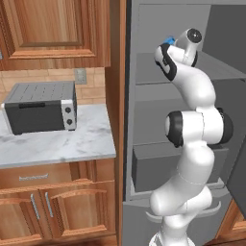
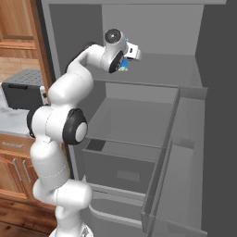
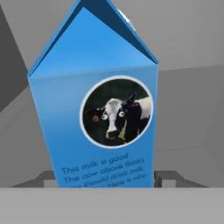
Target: Take a sugar cube from the saucer and place it inside the coffee. Then, grab milk from the fridge and place it next to the coffee on the counter to sweeten the coffee.
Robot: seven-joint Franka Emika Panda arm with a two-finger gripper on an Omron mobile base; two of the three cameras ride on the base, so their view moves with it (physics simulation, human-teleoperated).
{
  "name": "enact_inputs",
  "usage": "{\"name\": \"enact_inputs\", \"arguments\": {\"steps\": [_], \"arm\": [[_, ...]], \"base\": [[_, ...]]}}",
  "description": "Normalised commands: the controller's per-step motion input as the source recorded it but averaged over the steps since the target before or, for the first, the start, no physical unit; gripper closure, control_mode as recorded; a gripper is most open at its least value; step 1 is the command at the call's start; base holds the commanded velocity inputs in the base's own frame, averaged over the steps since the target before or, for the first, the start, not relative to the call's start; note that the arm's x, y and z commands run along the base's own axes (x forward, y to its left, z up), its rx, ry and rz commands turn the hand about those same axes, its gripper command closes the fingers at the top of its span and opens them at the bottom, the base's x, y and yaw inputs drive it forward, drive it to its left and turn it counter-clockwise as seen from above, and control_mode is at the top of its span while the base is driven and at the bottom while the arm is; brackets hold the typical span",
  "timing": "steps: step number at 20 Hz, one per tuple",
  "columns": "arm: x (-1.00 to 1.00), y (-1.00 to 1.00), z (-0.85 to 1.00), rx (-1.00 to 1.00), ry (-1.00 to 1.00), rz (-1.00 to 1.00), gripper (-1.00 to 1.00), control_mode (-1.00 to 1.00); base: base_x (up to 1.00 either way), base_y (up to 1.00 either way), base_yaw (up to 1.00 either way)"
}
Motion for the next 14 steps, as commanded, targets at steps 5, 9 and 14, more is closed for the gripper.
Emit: {"name": "enact_inputs", "arguments": {"steps": [5, 9, 14], "arm": [[0.00, 0.00, 0.00, 0.01, 0.00, 0.00, 1.00, -1.00], [-0.53, 0.00, 0.00, 0.00, 0.00, 0.00, 1.00, -1.00], [-1.00, 0.07, 0.00, 0.00, -0.13, 0.00, 1.00, -1.00]], "base": [[0.00, 0.00, 0.00], [0.00, 0.00, 0.00], [0.00, 0.00, 0.00]]}}
